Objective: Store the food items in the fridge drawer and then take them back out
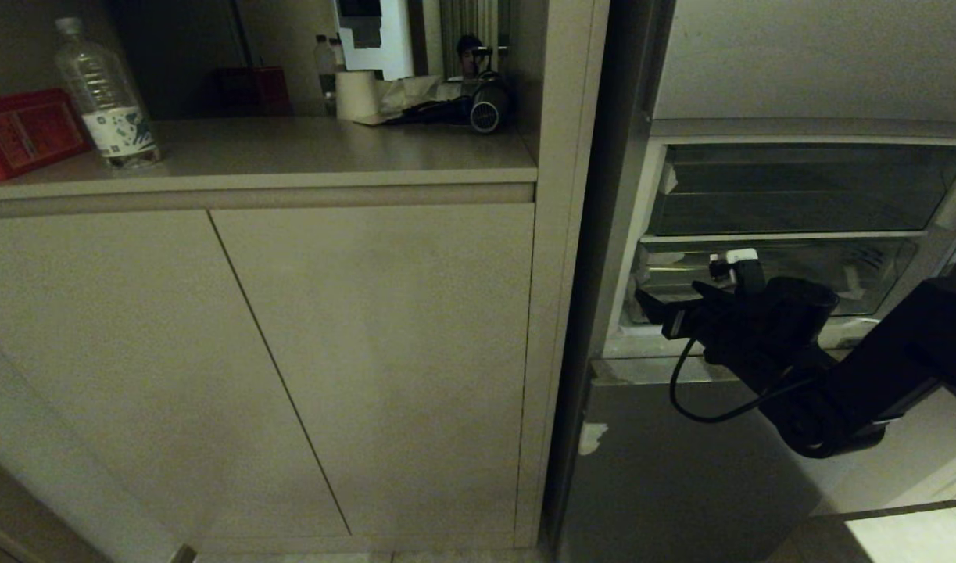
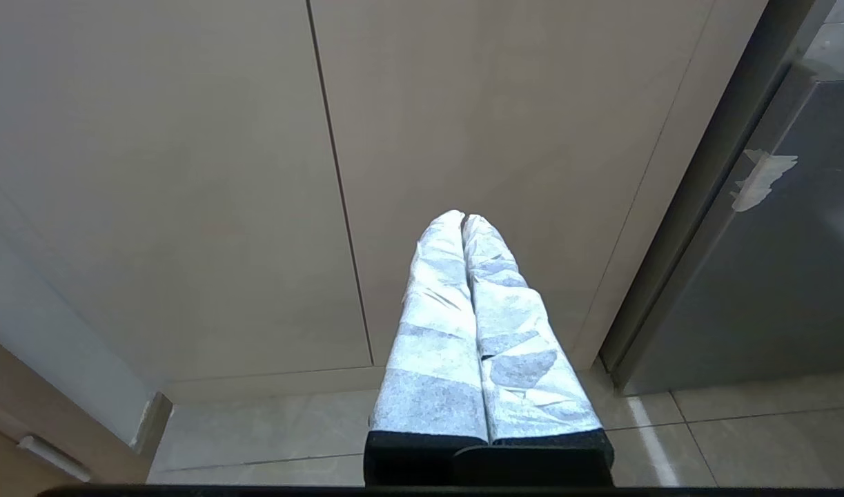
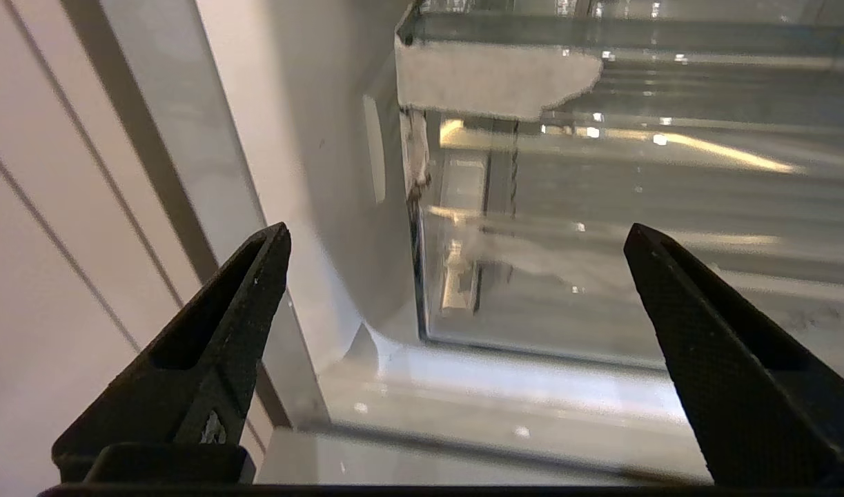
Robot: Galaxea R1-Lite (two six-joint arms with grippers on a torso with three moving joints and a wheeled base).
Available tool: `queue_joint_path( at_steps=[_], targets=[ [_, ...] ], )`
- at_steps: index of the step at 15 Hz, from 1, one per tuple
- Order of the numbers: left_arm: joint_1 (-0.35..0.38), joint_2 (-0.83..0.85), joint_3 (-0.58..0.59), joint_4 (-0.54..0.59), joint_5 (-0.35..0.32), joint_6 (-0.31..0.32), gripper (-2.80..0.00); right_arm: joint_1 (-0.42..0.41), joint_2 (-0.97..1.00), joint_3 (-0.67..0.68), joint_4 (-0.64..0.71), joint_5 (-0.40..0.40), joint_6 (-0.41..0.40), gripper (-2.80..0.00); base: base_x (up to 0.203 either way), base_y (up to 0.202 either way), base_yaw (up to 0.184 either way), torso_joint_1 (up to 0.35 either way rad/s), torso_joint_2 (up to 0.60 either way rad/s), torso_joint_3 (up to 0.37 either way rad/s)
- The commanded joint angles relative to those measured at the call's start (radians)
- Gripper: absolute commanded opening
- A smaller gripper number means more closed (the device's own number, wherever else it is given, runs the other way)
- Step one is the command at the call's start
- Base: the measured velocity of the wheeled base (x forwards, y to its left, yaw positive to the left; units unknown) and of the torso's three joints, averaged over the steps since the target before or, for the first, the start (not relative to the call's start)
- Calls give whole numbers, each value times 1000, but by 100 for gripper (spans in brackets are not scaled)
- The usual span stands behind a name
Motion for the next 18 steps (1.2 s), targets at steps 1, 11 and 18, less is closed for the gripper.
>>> queue_joint_path(
  at_steps=[1,11,18],
  targets=[
    [0,0,0,0,1,0,-280,-1,17,-26,-8,1,1,0,0,0,0,0,0,0],
    [0,0,1,0,1,0,-280,-1,45,-92,-7,3,7,0,0,0,0,0,0,0],
    [0,0,0,0,1,0,-280,-1,75,-151,-2,-10,7,0,0,0,0,0,0,0]
  ],
)
